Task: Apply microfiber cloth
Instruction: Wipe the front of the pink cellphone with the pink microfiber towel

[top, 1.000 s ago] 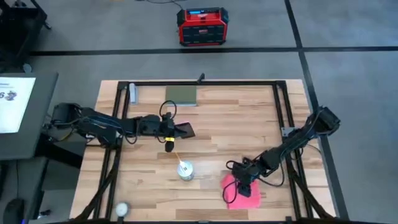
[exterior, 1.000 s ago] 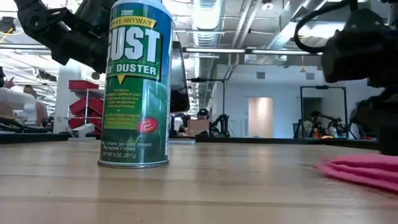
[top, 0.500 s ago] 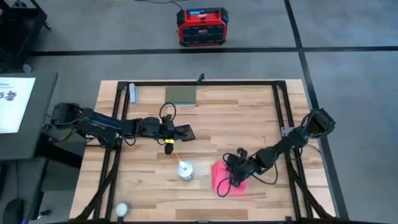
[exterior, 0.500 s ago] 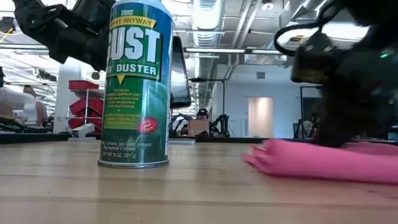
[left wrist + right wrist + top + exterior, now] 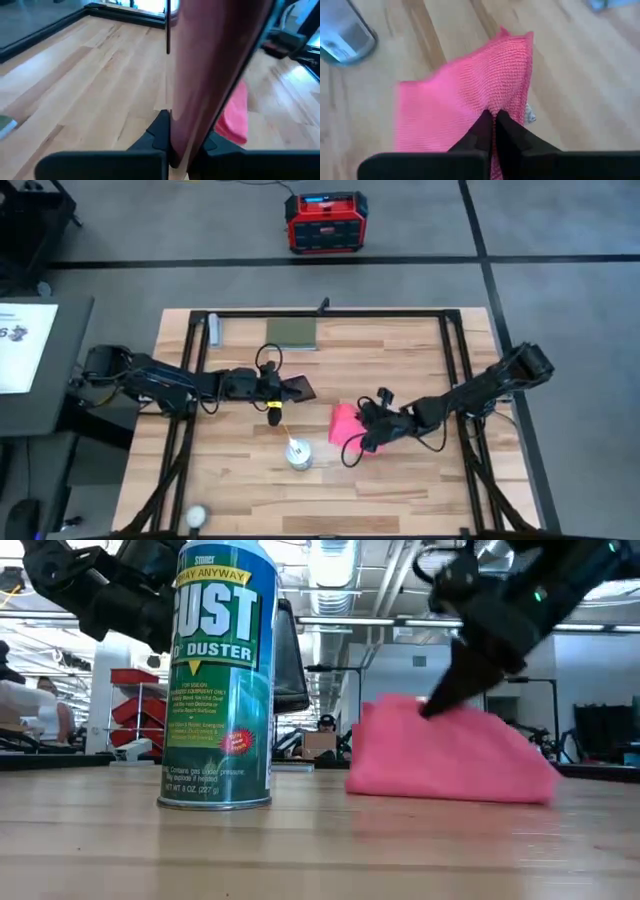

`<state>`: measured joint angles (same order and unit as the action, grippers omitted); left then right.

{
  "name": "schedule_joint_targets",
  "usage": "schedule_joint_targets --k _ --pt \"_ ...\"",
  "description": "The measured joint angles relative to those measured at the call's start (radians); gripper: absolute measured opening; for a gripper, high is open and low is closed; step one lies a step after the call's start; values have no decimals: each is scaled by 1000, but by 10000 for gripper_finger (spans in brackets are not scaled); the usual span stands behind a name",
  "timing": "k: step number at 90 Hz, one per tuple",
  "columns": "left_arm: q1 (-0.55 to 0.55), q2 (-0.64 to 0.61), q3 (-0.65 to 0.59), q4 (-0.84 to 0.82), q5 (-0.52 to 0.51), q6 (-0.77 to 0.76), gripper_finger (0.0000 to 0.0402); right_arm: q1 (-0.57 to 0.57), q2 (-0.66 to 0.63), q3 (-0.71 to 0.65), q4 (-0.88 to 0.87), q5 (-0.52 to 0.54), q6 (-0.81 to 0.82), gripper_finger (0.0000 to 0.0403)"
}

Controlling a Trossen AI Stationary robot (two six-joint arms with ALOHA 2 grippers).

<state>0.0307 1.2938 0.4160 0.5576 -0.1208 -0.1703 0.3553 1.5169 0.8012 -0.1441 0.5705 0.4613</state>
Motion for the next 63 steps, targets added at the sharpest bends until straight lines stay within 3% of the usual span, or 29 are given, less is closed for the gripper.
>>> schedule_joint_targets --k 37,63 --pt "44 0 0 174 -29 -34 2 -61 -4 147 126 118 -275 0" --pt "22 0 0 214 -26 -44 2 -196 -5 205 332 53 -515 0"
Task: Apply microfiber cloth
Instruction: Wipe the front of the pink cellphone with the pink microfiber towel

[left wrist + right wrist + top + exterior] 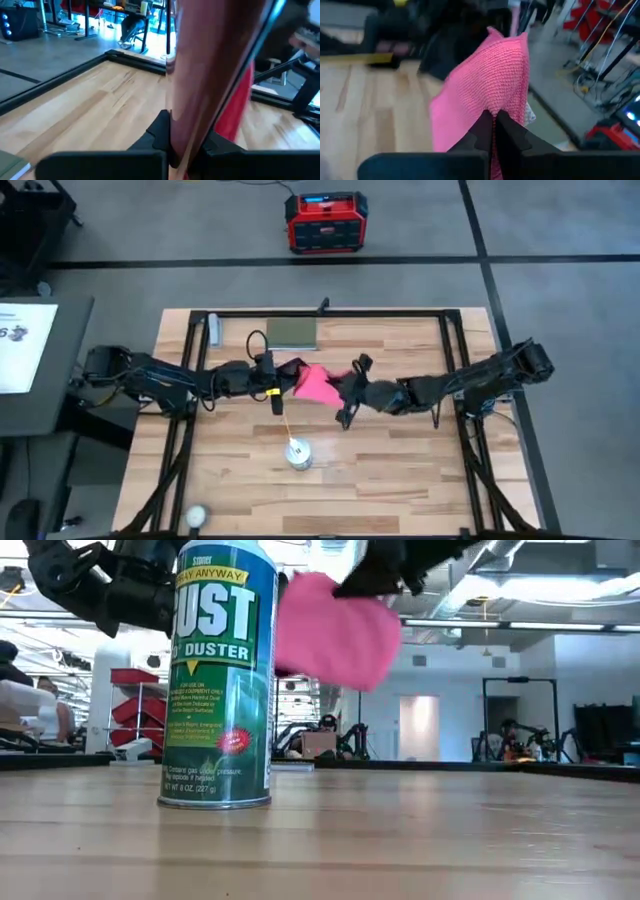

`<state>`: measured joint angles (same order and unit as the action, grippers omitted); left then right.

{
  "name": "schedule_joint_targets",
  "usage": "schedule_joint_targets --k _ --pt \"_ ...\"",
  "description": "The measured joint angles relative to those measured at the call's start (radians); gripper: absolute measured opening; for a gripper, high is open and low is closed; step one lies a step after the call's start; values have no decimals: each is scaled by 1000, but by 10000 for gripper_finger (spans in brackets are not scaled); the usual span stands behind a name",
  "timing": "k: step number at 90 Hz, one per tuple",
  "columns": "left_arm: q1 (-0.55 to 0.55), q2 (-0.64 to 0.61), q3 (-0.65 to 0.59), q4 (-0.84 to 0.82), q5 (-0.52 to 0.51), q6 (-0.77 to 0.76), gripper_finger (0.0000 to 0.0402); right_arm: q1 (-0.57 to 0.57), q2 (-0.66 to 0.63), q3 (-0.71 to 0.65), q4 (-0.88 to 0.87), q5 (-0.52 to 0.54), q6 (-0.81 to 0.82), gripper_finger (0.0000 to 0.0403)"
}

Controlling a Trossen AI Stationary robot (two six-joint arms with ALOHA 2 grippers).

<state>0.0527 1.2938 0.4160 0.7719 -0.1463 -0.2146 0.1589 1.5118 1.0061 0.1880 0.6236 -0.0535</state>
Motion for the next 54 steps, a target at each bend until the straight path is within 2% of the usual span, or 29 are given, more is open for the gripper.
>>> schedule_joint_targets --k 11,30,54 --pt "-2 0 0 8 2 0 2 -51 42 38 80 -81 -56 0" --pt "3 0 0 33 -2 17 2 -82 187 148 92 -185 -69 0" --pt "14 0 0 32 -14 14 2 -52 279 212 71 -193 -67 0"
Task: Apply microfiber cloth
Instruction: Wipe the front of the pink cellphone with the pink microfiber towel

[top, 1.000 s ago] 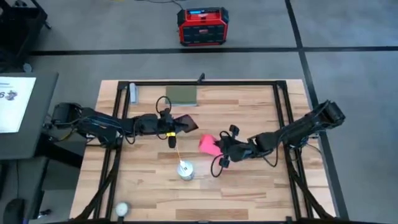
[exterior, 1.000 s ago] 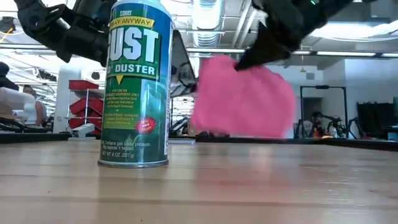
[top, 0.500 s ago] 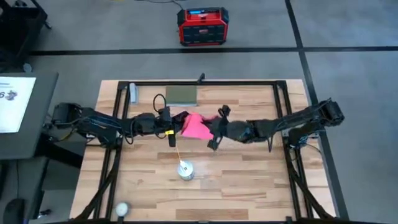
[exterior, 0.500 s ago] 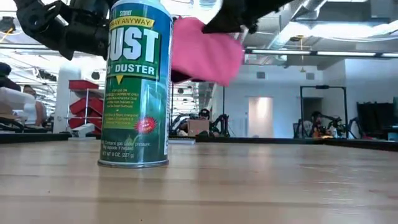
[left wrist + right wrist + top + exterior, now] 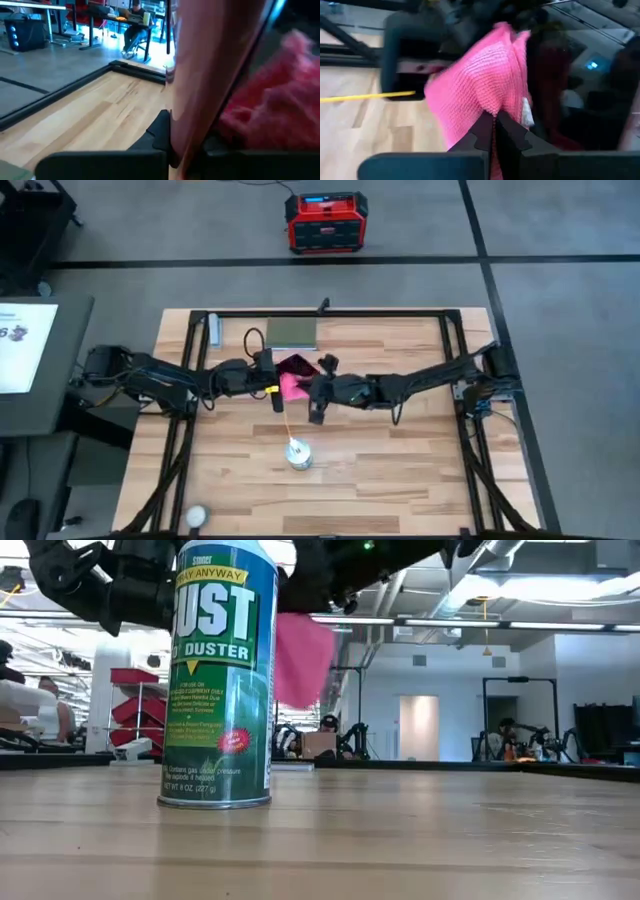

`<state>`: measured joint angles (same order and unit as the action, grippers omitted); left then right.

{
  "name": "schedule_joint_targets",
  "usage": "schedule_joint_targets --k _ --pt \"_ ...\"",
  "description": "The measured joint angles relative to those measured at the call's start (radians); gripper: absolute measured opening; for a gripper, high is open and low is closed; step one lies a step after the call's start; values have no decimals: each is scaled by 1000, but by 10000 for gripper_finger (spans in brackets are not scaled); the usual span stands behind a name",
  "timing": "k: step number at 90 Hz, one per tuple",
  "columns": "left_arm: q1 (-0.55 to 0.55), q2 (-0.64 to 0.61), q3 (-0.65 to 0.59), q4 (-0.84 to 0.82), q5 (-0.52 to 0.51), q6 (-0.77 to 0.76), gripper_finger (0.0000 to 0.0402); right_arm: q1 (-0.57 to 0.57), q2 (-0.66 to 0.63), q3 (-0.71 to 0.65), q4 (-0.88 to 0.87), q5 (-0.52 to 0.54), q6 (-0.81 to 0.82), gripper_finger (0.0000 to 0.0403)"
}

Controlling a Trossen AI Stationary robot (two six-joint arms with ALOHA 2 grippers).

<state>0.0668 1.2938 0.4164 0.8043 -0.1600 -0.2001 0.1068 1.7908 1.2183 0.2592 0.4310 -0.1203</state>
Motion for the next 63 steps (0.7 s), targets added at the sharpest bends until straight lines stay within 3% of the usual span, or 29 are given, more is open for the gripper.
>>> schedule_joint_targets --k 33,63 --pt "-66 0 0 -2 -25 -15 2 -52 -36 146 -116 -8 -164 0" --pt "-82 2 0 -8 -31 -6 2 -48 -39 91 -219 -17 -64 0"
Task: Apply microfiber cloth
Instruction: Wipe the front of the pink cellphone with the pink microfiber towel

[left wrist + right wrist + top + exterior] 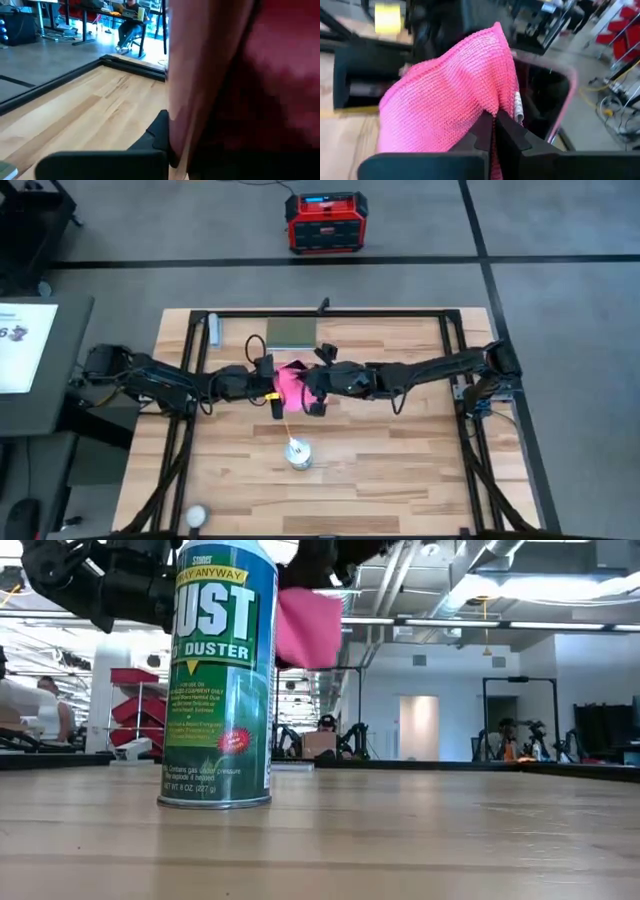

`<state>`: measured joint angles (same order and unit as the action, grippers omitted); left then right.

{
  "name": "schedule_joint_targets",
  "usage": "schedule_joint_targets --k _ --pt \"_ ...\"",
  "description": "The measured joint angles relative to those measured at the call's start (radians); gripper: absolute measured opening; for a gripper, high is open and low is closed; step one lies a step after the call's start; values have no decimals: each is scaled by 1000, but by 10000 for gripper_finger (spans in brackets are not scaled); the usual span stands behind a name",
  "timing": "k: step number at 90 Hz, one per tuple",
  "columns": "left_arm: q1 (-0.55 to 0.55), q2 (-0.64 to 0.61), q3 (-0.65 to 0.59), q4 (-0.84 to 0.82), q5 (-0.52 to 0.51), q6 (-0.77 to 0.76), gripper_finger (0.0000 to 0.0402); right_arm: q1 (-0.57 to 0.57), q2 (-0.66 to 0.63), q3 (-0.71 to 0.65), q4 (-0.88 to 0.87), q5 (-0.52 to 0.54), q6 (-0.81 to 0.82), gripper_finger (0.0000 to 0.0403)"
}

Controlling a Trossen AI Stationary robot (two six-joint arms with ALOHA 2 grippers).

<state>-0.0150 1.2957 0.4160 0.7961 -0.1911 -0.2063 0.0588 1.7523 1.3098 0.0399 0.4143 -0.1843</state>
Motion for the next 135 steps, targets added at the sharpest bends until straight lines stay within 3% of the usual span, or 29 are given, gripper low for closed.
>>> schedule_joint_targets --k 37,45,51,68,88,120,135 --pt "-28 -2 0 7 -16 -30 2 -41 -82 13 12 15 -110 0" --pt "-33 -2 1 9 31 -7 2 -52 -107 17 9 67 -112 0" --pt "-39 -2 2 16 59 11 2 -62 -108 14 -9 81 -104 0" --pt "-41 -2 2 32 11 25 2 -60 -80 -57 -11 28 -4 0" --pt "-26 -2 2 16 -46 47 2 -1 -85 -105 -32 40 70 0" --pt "22 -2 0 -47 -60 48 2 87 -87 -105 -66 171 128 0" --pt "51 -2 0 -34 -99 43 2 125 -87 -105 -74 137 172 0"
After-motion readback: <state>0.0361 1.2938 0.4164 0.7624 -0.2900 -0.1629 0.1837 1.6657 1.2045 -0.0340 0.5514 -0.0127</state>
